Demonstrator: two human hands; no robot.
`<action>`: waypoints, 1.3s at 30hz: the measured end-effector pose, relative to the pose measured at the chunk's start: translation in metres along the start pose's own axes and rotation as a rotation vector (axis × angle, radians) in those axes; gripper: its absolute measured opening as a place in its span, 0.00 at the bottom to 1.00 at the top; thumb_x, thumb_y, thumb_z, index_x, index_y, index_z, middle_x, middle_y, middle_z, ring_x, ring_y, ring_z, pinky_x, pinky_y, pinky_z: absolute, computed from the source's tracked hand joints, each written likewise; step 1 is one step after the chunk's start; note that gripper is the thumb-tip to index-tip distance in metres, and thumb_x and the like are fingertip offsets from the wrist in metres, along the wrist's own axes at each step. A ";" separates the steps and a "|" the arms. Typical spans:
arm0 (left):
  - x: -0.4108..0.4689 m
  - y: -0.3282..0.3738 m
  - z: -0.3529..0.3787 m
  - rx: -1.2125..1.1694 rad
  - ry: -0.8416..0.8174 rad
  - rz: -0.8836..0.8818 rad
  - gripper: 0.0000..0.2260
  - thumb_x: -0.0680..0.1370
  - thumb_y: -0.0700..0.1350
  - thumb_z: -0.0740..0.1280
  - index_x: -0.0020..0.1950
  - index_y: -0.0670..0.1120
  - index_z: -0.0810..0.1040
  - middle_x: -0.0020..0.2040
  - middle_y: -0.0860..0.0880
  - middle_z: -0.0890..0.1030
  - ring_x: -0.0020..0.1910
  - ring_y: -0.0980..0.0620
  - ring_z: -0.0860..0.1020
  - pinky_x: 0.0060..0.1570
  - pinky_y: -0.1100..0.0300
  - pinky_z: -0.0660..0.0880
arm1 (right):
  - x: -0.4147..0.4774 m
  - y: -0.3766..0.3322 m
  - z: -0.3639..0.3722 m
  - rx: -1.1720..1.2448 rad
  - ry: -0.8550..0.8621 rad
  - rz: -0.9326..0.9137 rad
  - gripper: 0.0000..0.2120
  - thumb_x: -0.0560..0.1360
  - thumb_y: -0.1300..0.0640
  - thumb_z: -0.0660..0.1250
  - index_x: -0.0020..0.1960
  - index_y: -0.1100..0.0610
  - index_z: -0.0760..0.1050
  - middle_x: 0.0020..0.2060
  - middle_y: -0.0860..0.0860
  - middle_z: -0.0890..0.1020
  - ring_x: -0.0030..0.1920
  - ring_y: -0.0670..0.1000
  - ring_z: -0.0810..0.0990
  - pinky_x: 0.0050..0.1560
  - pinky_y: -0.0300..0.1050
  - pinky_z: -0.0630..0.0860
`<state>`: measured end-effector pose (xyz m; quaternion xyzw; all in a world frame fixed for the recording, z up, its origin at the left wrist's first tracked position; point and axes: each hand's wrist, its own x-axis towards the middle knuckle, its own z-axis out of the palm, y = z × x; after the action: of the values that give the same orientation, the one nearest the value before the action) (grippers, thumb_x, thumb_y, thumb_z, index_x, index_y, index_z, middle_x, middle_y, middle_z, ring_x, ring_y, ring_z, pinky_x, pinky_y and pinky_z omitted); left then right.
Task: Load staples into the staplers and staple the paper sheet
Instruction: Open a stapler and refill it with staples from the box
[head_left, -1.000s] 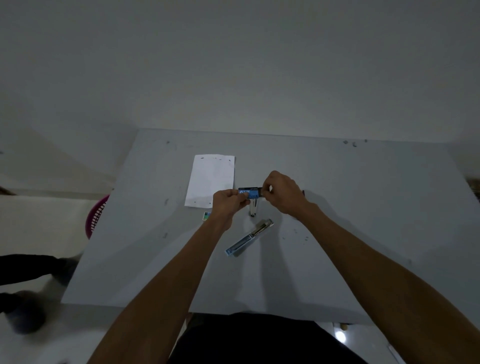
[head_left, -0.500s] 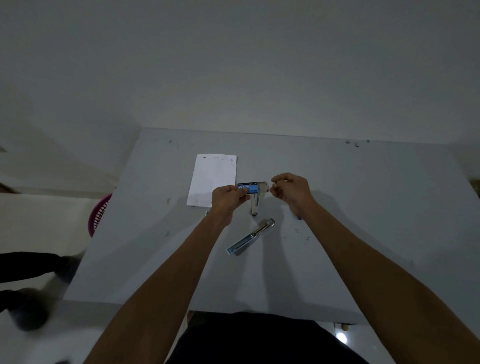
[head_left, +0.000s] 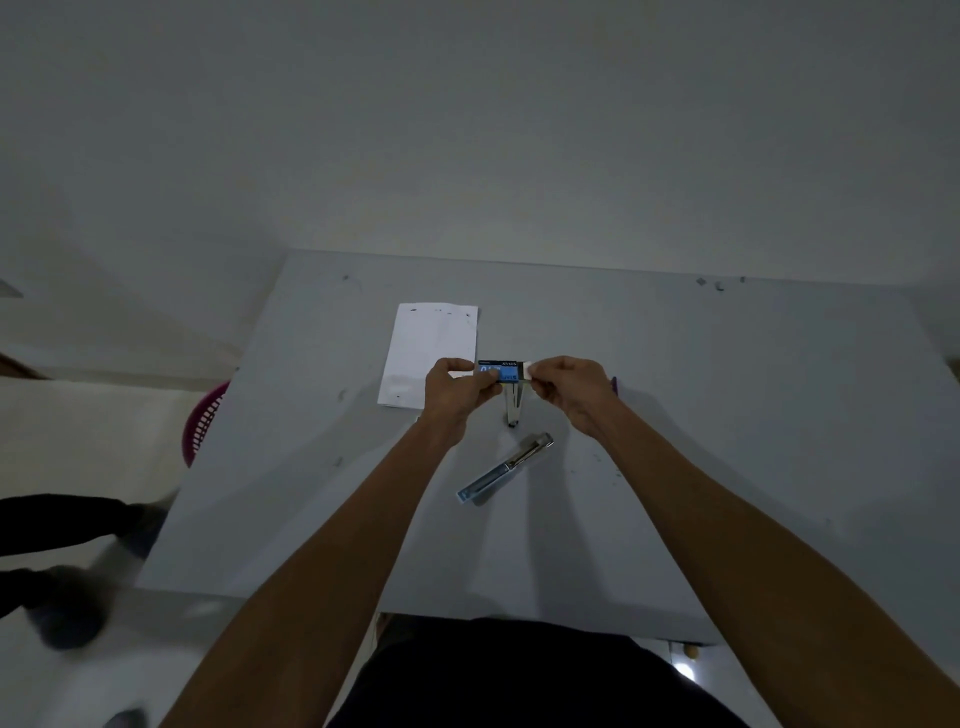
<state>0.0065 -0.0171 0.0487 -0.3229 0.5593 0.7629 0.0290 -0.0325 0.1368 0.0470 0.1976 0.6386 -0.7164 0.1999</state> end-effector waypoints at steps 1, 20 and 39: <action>0.000 -0.001 -0.001 0.016 -0.008 0.001 0.13 0.72 0.33 0.72 0.47 0.44 0.70 0.55 0.32 0.78 0.44 0.43 0.83 0.41 0.60 0.82 | -0.001 0.000 0.001 -0.023 -0.003 -0.003 0.04 0.71 0.69 0.71 0.39 0.64 0.78 0.38 0.60 0.81 0.34 0.50 0.78 0.38 0.38 0.80; 0.001 -0.022 -0.049 0.082 0.074 -0.063 0.15 0.73 0.31 0.70 0.59 0.32 0.77 0.53 0.35 0.79 0.40 0.44 0.81 0.40 0.60 0.81 | -0.005 0.020 0.020 -0.077 -0.187 0.061 0.13 0.71 0.76 0.65 0.56 0.73 0.76 0.46 0.62 0.81 0.48 0.57 0.82 0.57 0.45 0.78; 0.013 -0.083 -0.102 0.508 0.386 -0.138 0.15 0.67 0.41 0.77 0.50 0.37 0.82 0.48 0.39 0.83 0.48 0.43 0.82 0.51 0.51 0.80 | 0.002 0.046 -0.018 0.044 0.111 0.096 0.08 0.73 0.65 0.71 0.38 0.62 0.73 0.35 0.57 0.78 0.26 0.47 0.80 0.31 0.37 0.79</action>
<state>0.0769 -0.0794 -0.0448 -0.4810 0.7039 0.5198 0.0538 -0.0085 0.1495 0.0057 0.2718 0.6227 -0.7076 0.1940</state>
